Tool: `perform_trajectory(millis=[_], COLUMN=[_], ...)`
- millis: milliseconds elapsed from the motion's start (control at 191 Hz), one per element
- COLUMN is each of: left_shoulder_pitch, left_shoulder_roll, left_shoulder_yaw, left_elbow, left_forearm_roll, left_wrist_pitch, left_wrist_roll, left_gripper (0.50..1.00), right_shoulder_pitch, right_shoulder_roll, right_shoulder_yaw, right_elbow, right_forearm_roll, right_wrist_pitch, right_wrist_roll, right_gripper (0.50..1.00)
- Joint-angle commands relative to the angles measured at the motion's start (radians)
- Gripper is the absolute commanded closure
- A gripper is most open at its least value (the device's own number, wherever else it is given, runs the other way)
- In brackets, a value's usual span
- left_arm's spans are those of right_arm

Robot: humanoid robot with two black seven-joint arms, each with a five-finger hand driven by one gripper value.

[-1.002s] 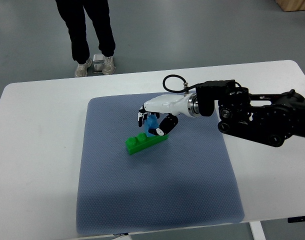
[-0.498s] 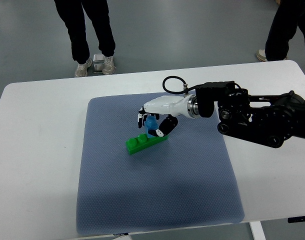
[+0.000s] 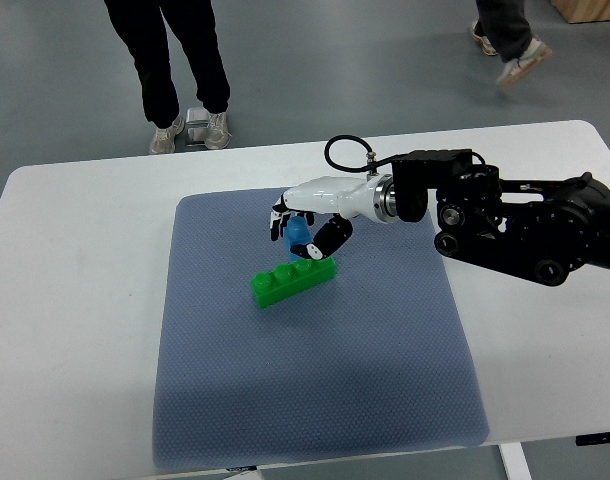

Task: Stack blue block on green block with right hand
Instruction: 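Lower the blue block onto the green block's studs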

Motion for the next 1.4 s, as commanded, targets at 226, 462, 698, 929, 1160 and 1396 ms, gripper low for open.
perform_trajectory(millis=[226, 462, 698, 929, 1160, 1396], left_shoulder_pitch=[0.0, 0.0, 0.0, 0.0, 0.0, 0.0], left_shoulder_roll=[0.0, 0.0, 0.0, 0.0, 0.0, 0.0], left_shoulder_yaw=[-0.001, -0.001, -0.001, 0.0, 0.0, 0.0], left_elbow=[0.0, 0.0, 0.0, 0.0, 0.0, 0.0], left_forearm_roll=[0.0, 0.0, 0.0, 0.0, 0.0, 0.0], left_wrist_pitch=[0.0, 0.0, 0.0, 0.0, 0.0, 0.0], left_wrist_roll=[0.0, 0.0, 0.0, 0.0, 0.0, 0.0], left_gripper=[0.5, 0.5, 0.5, 0.5, 0.5, 0.5], right_shoulder_pitch=[-0.006, -0.017, -0.028, -0.031, -0.043, -0.045], right_shoulder_roll=[0.002, 0.003, 0.005, 0.005, 0.006, 0.006], right_shoulder_yaw=[0.0, 0.0, 0.002, 0.002, 0.002, 0.002], right_elbow=[0.0, -0.001, -0.012, -0.014, -0.014, -0.015], right_forearm_roll=[-0.005, -0.006, -0.008, -0.008, -0.011, -0.011], right_wrist_pitch=[0.005, 0.0, 0.0, 0.0, -0.002, -0.002], right_wrist_roll=[0.0, 0.0, 0.0, 0.0, 0.0, 0.0], right_gripper=[0.942, 0.942, 0.942, 0.942, 0.942, 0.942])
